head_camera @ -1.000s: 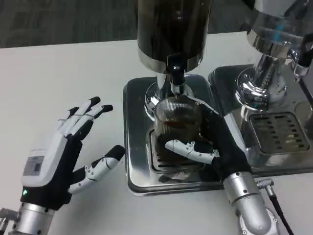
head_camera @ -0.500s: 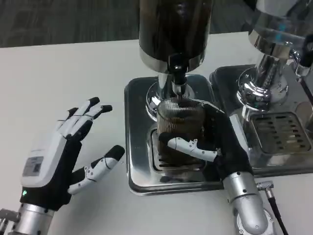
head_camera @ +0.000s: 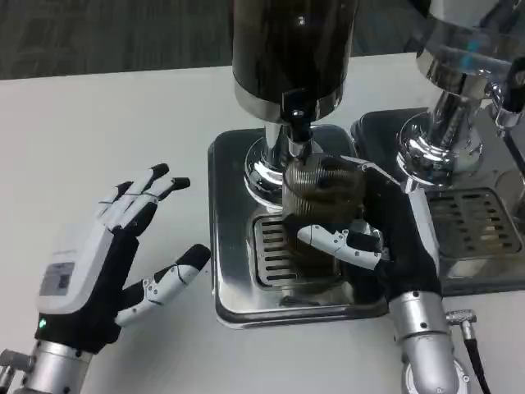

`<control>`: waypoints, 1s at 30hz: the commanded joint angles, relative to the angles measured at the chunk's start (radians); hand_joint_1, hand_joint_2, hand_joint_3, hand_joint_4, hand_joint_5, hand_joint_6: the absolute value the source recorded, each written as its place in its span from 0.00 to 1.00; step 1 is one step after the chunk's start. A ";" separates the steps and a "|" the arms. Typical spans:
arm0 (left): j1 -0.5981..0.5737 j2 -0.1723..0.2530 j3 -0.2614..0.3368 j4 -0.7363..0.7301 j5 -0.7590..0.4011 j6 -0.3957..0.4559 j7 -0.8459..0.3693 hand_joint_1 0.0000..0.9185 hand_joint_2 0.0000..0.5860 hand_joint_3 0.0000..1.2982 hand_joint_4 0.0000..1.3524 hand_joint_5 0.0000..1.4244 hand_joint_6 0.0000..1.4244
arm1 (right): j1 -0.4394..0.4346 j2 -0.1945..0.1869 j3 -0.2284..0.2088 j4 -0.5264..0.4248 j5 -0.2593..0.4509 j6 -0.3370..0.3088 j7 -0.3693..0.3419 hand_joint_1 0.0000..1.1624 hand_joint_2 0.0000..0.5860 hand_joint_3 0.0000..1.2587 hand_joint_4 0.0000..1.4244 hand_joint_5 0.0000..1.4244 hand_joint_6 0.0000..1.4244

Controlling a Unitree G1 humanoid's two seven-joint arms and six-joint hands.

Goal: Grasp the cup under the faucet to collect the drink, then remove the cup.

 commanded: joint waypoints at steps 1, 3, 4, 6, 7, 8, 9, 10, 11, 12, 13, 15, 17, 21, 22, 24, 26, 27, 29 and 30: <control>-0.007 0.010 -0.009 0.000 0.002 -0.011 -0.015 0.00 0.35 0.20 0.08 0.17 0.09 | 0.029 0.005 0.002 -0.056 0.004 -0.048 -0.013 0.92 0.23 0.43 0.41 0.49 0.63; -0.009 0.010 -0.011 0.001 0.002 -0.012 -0.018 0.00 0.35 0.20 0.08 0.17 0.09 | 0.042 0.006 0.005 -0.067 0.005 -0.048 -0.009 0.92 0.22 0.43 0.41 0.49 0.64; -0.009 0.010 -0.011 0.002 0.001 -0.013 -0.020 0.00 0.35 0.20 0.08 0.17 0.09 | 0.054 0.005 0.009 -0.076 0.001 -0.050 -0.009 0.92 0.22 0.43 0.41 0.49 0.64; -0.011 0.010 -0.012 0.004 0.001 -0.013 -0.022 0.00 0.35 0.21 0.08 0.17 0.09 | 0.078 0.002 0.016 -0.099 -0.005 -0.054 -0.008 0.92 0.22 0.43 0.41 0.50 0.65; -0.011 0.011 -0.013 0.002 0.006 -0.013 -0.021 0.00 0.35 0.21 0.08 0.17 0.09 | 0.085 0.002 0.018 -0.107 -0.006 -0.055 -0.007 0.92 0.22 0.43 0.41 0.50 0.65; -0.013 0.013 -0.014 0.003 0.008 -0.013 -0.021 0.00 0.35 0.21 0.08 0.17 0.09 | 0.095 0.000 0.020 -0.120 -0.009 -0.056 -0.007 0.92 0.21 0.44 0.41 0.50 0.66; -0.013 0.015 -0.015 0.003 0.010 -0.013 -0.022 0.00 0.35 0.21 0.08 0.17 0.09 | 0.106 -0.001 0.021 -0.133 -0.010 -0.057 -0.005 0.92 0.21 0.44 0.41 0.50 0.66; -0.014 0.015 -0.016 0.004 0.009 -0.014 -0.023 0.00 0.35 0.21 0.08 0.17 0.09 | 0.112 -0.002 0.022 -0.142 -0.010 -0.056 -0.003 0.92 0.21 0.44 0.41 0.50 0.66; -0.014 0.016 -0.016 0.006 0.008 -0.015 -0.024 0.00 0.35 0.21 0.08 0.17 0.09 | 0.119 -0.002 0.023 -0.152 -0.010 -0.055 -0.002 0.92 0.21 0.44 0.41 0.50 0.66; -0.014 0.017 -0.016 0.005 0.008 -0.015 -0.023 0.00 0.35 0.21 0.08 0.17 0.09 | 0.129 -0.003 0.024 -0.166 -0.009 -0.059 -0.002 0.92 0.21 0.44 0.42 0.50 0.66; -0.014 0.018 -0.015 0.004 0.007 -0.016 -0.024 0.00 0.35 0.21 0.08 0.17 0.09 | 0.135 -0.003 0.025 -0.175 -0.010 -0.060 -0.003 0.92 0.21 0.44 0.42 0.51 0.67; -0.014 0.021 -0.014 0.003 0.007 -0.017 -0.025 0.00 0.34 0.21 0.07 0.18 0.09 | 0.149 -0.006 0.027 -0.198 -0.012 -0.062 -0.002 0.92 0.21 0.44 0.42 0.51 0.67; -0.014 0.025 -0.012 0.000 0.006 -0.019 -0.029 0.00 0.34 0.21 0.07 0.18 0.10 | 0.159 -0.006 0.030 -0.219 -0.012 -0.058 0.002 0.92 0.21 0.44 0.42 0.51 0.68; -0.012 0.046 -0.010 -0.013 0.002 -0.028 -0.049 0.00 0.33 0.21 0.07 0.17 0.10 | 0.190 -0.014 0.034 -0.275 -0.016 -0.049 0.015 0.92 0.21 0.44 0.43 0.53 0.69; -0.010 0.057 -0.008 -0.017 0.002 -0.036 -0.054 0.00 0.33 0.21 0.07 0.17 0.10 | 0.196 -0.014 0.035 -0.286 -0.017 -0.045 0.019 0.92 0.21 0.44 0.43 0.53 0.69; -0.004 0.077 -0.003 -0.024 -0.004 -0.051 -0.068 0.00 0.32 0.20 0.05 0.16 0.09 | 0.229 -0.017 0.040 -0.327 -0.010 -0.042 0.033 0.92 0.21 0.45 0.44 0.53 0.70; 0.008 0.097 0.008 -0.043 -0.014 -0.060 -0.084 0.00 0.32 0.19 0.04 0.15 0.09 | 0.261 -0.017 0.044 -0.366 -0.002 -0.040 0.047 0.91 0.21 0.45 0.44 0.54 0.71; 0.013 0.107 0.014 -0.051 -0.020 -0.065 -0.092 0.00 0.32 0.19 0.04 0.15 0.09 | 0.278 -0.017 0.049 -0.392 -0.002 -0.038 0.054 0.91 0.21 0.45 0.44 0.54 0.71; 0.023 0.123 0.024 -0.068 -0.027 -0.071 -0.108 0.00 0.32 0.18 0.03 0.15 0.08 | 0.306 -0.013 0.056 -0.432 0.010 -0.031 0.071 0.91 0.21 0.45 0.45 0.54 0.72; 0.026 0.126 0.026 -0.074 -0.029 -0.072 -0.114 0.00 0.32 0.18 0.03 0.14 0.08 | 0.317 -0.011 0.058 -0.449 0.016 -0.027 0.078 0.91 0.21 0.45 0.45 0.55 0.72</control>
